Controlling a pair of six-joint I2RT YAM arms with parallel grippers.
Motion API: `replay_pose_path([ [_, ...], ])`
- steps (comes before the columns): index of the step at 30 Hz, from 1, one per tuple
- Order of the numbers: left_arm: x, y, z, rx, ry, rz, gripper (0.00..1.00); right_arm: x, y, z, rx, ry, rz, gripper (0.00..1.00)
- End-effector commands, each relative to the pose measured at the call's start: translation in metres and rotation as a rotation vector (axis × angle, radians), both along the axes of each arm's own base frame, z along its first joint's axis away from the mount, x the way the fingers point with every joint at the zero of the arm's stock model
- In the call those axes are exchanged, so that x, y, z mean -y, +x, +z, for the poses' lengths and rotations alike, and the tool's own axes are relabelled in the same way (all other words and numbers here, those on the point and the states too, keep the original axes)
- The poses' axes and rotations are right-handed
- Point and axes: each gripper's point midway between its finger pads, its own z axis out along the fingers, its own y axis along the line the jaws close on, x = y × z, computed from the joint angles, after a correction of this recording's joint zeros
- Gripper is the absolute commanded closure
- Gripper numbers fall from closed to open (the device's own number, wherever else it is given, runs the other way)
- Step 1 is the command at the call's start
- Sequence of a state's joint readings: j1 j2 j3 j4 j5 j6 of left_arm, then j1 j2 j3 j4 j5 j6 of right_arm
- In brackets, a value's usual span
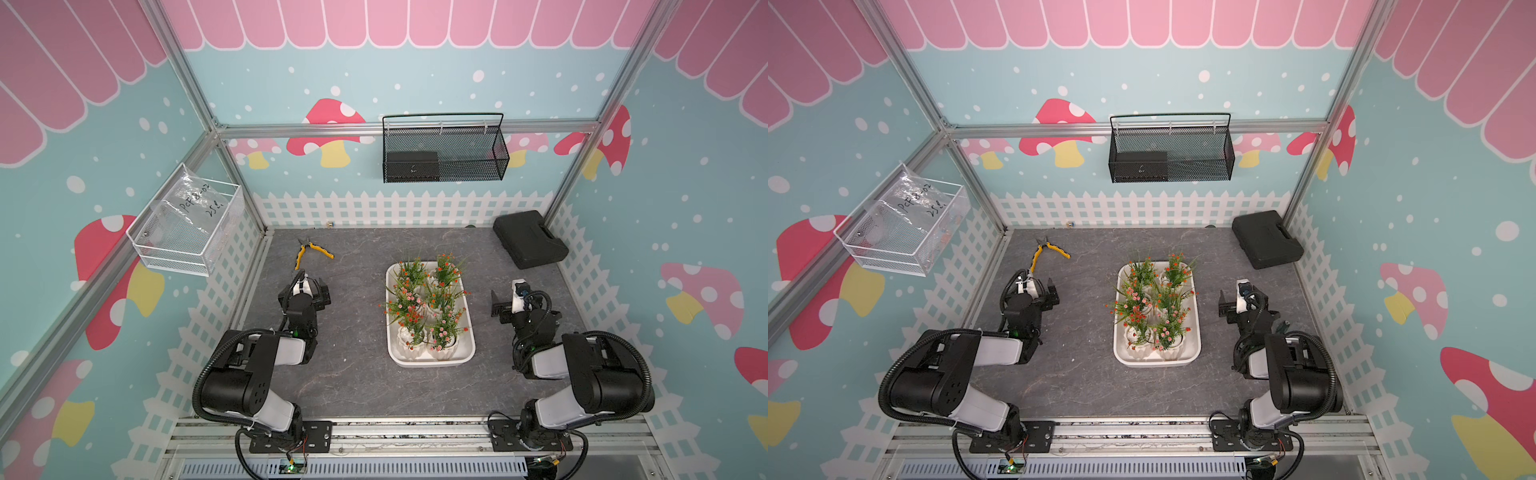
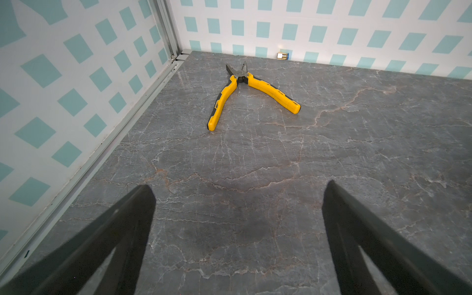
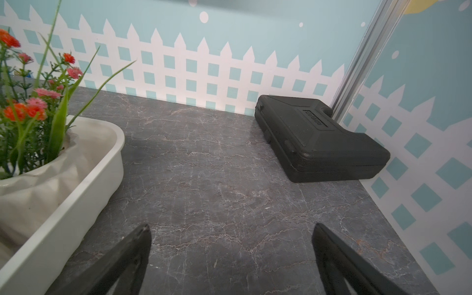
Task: Put the potted gypsophila into the storage box
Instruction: Reset both arms
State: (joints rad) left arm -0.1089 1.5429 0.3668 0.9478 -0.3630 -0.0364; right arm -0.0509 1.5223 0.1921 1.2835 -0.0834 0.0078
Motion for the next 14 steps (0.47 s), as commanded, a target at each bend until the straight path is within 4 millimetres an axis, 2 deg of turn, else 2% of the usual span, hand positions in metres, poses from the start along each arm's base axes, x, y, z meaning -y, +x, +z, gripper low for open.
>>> replay_pose_path([
  [1, 0.0, -0.002, 0.0, 0.005, 0.021, 0.001, 0.01, 0.0, 0.005, 0.01, 0.034, -0.012, -0.003, 0.01],
  [14, -0.003, 0.008, -0.006, -0.04, -0.044, -0.066, 0.01, 0.0, 0.005, 0.009, 0.033, -0.016, -0.008, 0.0],
])
